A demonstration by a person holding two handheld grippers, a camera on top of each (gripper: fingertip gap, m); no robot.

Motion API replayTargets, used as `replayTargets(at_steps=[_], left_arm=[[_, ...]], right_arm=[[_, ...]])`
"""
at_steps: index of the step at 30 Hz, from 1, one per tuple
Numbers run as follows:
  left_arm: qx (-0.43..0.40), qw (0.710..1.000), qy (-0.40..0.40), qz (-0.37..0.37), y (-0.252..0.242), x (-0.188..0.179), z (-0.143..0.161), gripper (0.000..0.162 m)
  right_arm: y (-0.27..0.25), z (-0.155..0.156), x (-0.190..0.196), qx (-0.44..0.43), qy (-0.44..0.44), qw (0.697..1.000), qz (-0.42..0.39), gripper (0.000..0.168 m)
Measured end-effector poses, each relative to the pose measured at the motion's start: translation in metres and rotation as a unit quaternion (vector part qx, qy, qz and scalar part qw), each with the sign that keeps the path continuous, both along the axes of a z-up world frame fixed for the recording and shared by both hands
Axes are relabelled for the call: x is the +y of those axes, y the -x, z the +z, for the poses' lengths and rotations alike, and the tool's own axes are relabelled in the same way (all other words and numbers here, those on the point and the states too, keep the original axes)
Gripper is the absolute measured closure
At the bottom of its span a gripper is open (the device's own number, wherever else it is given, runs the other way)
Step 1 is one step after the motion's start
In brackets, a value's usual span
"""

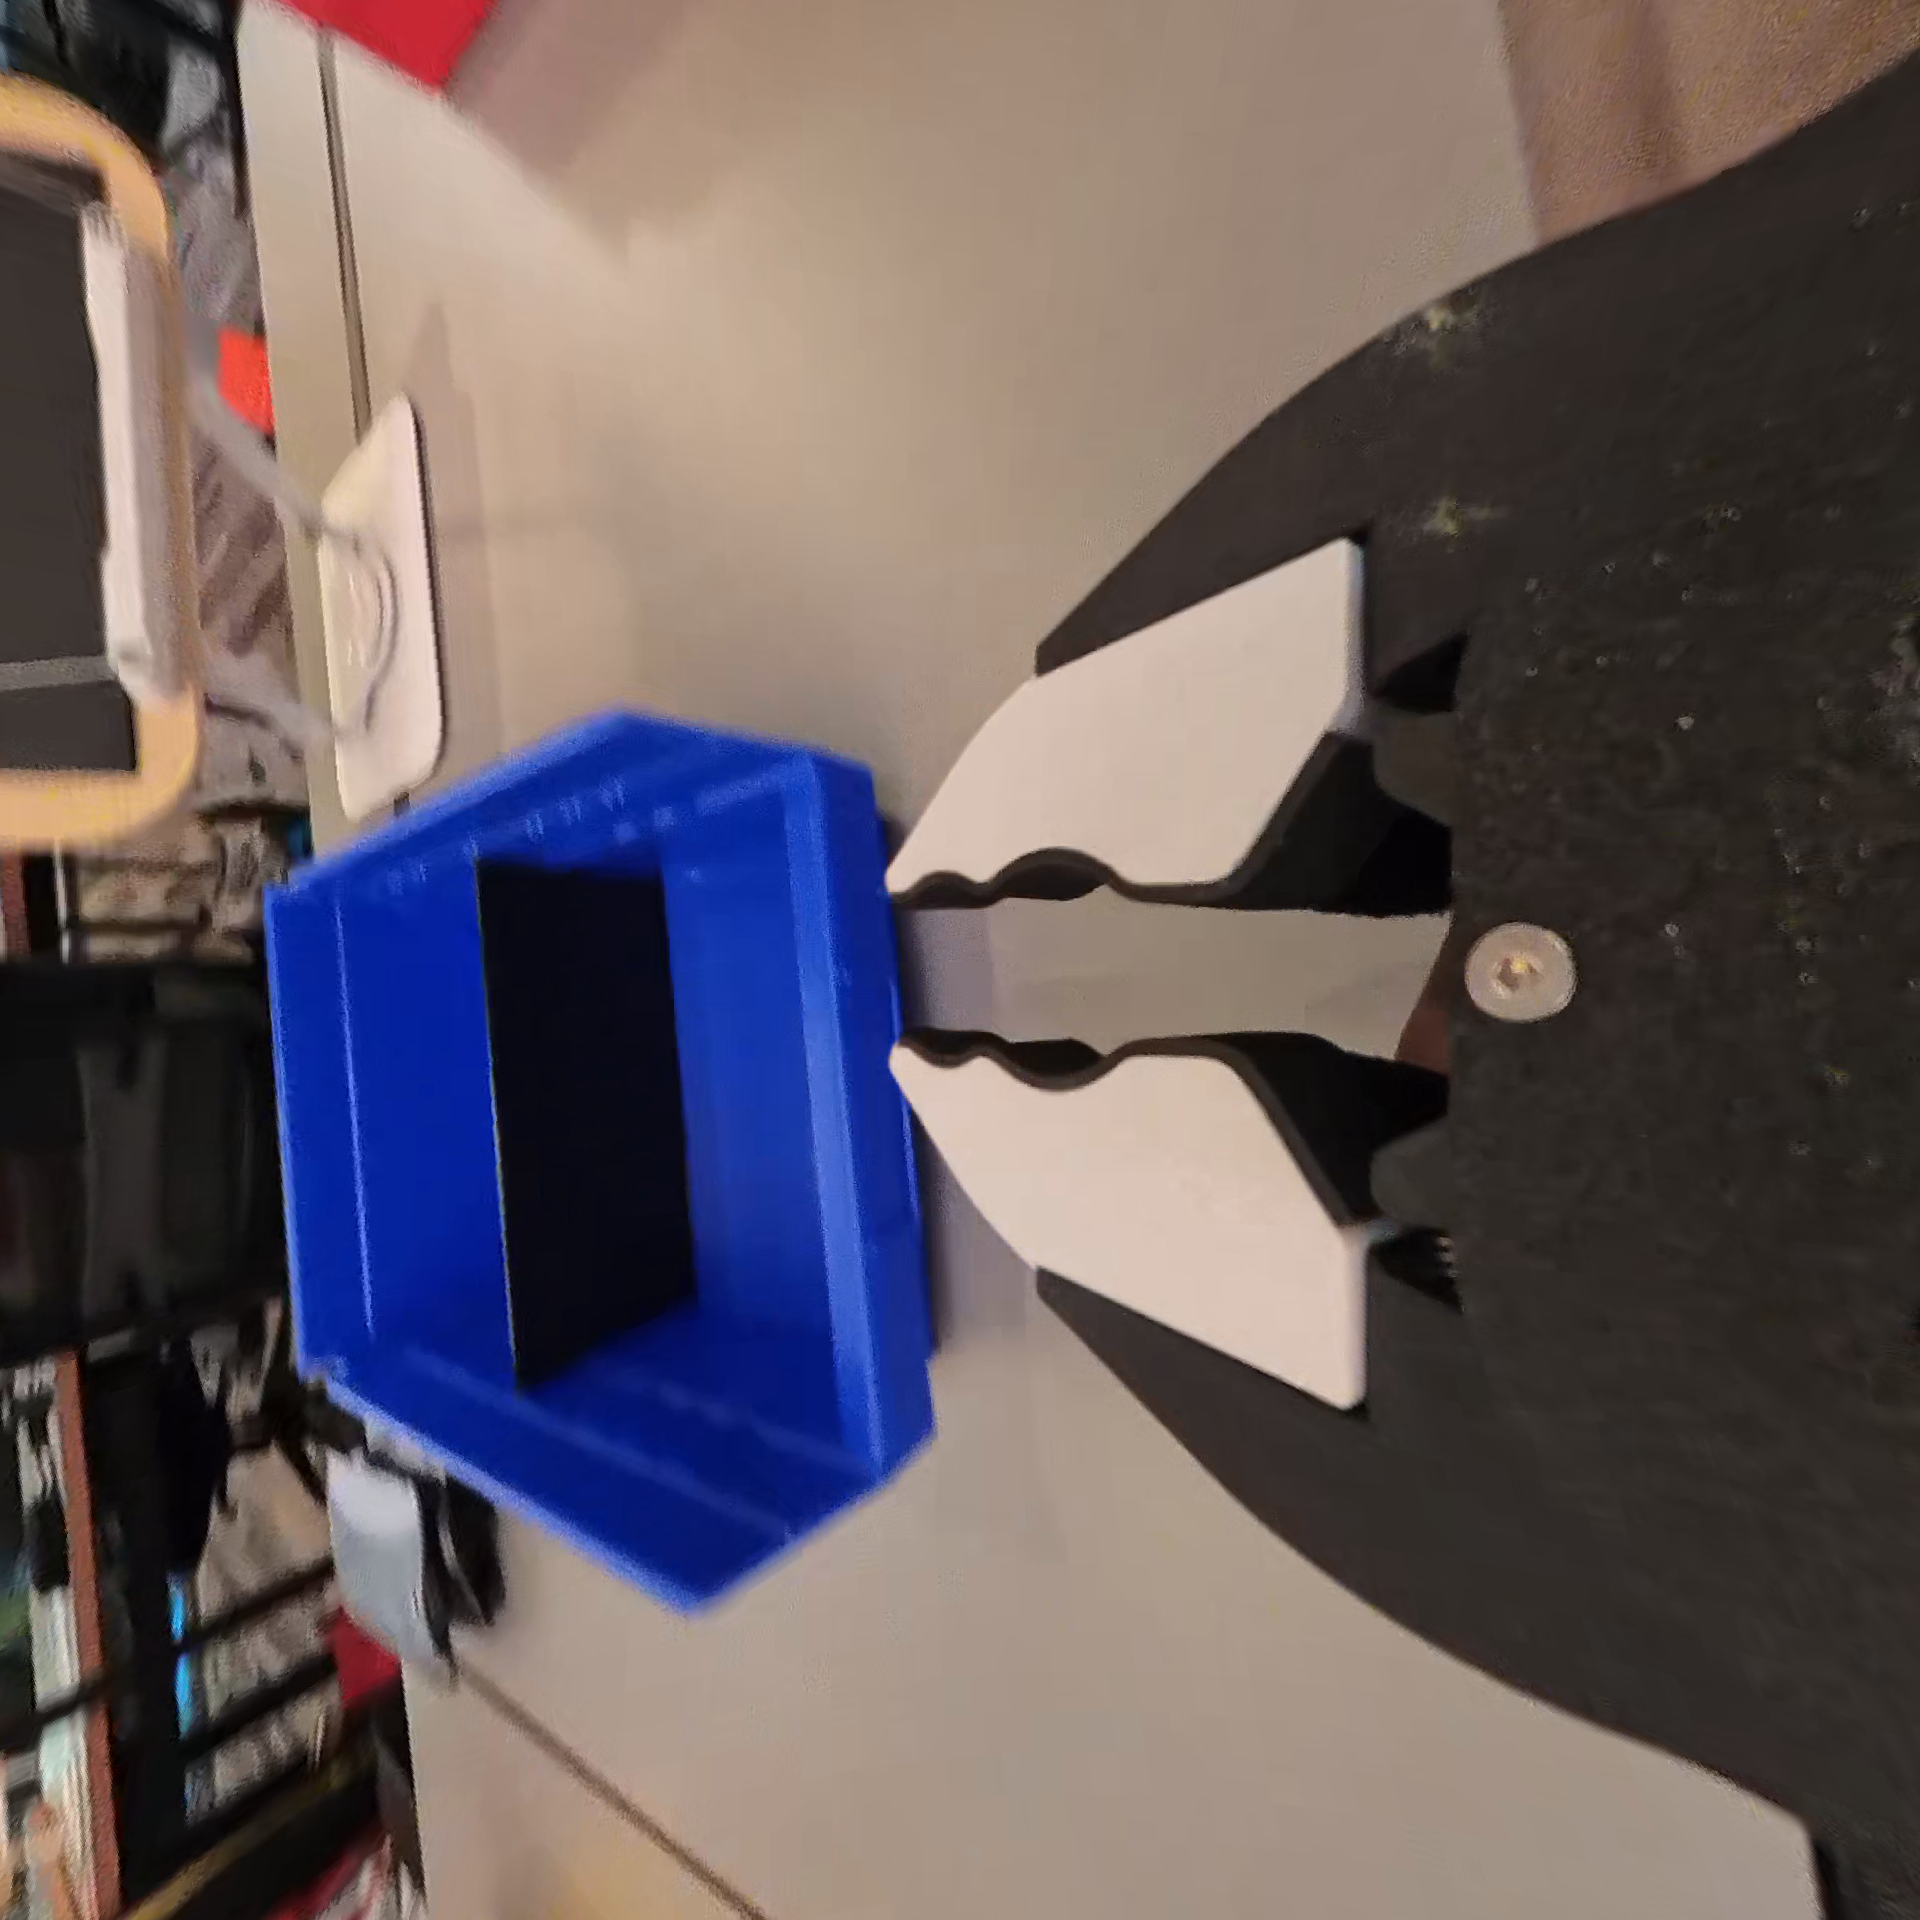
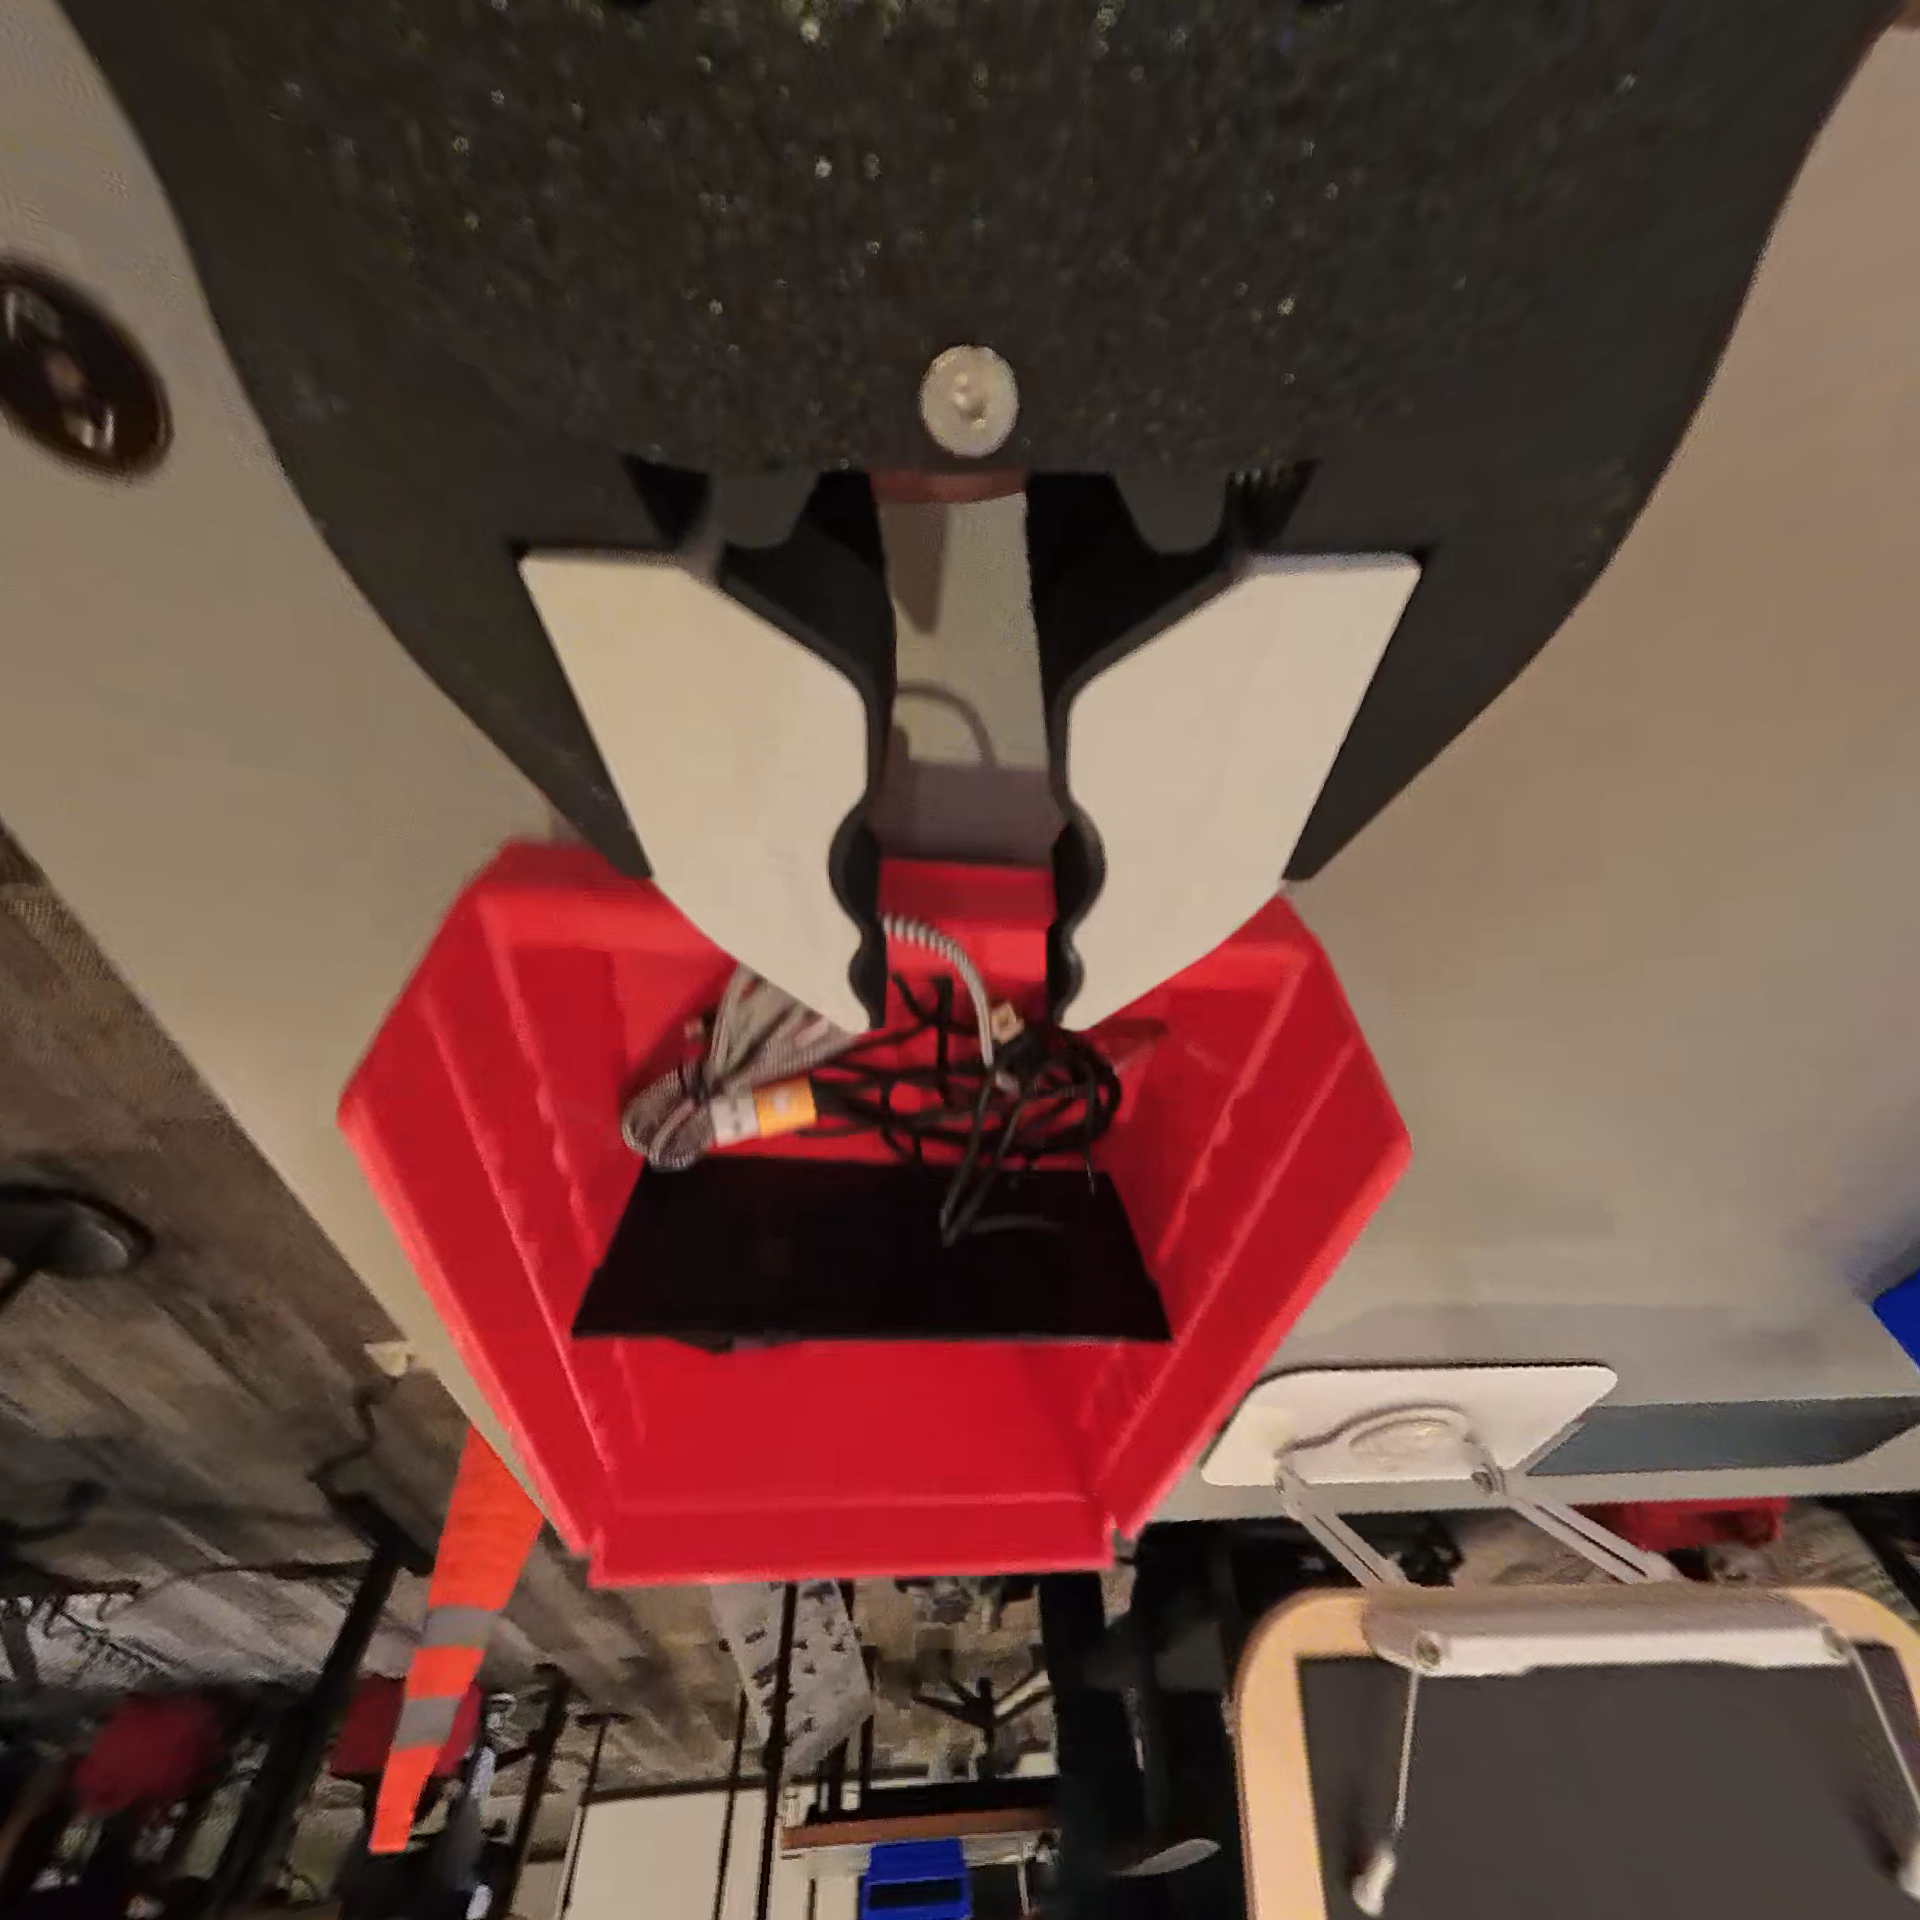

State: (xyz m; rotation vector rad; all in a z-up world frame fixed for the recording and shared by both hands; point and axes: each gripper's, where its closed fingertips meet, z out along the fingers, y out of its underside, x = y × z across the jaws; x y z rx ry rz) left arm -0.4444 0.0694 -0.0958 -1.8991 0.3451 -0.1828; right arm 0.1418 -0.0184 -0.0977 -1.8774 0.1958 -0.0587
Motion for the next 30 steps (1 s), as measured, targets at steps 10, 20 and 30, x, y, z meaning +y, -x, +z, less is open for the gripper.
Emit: replayTargets(at_steps=[10, 20, 30], left_arm=[[-0.128, 0.991, 0.042, 0.017, 0.032, -0.002, -0.009, 0.14], [-0.143, 0.987, 0.074, 0.003, 0.026, -0.016, -0.02, 0.14], [-0.1, 0.992, 0.073, 0.008, 0.027, -0.014, -0.024, 0.14]], right_arm=[[0.004, -0.004, -0.014, -0.017, -0.018, 1.0, 0.003, 0.14], [0.006, -0.008, -0.009, 0.055, -0.013, 0.998, 0.023, 0.141], [0.003, -0.016, -0.01, 0.065, 0.0, 0.998, 0.024, 0.142]])
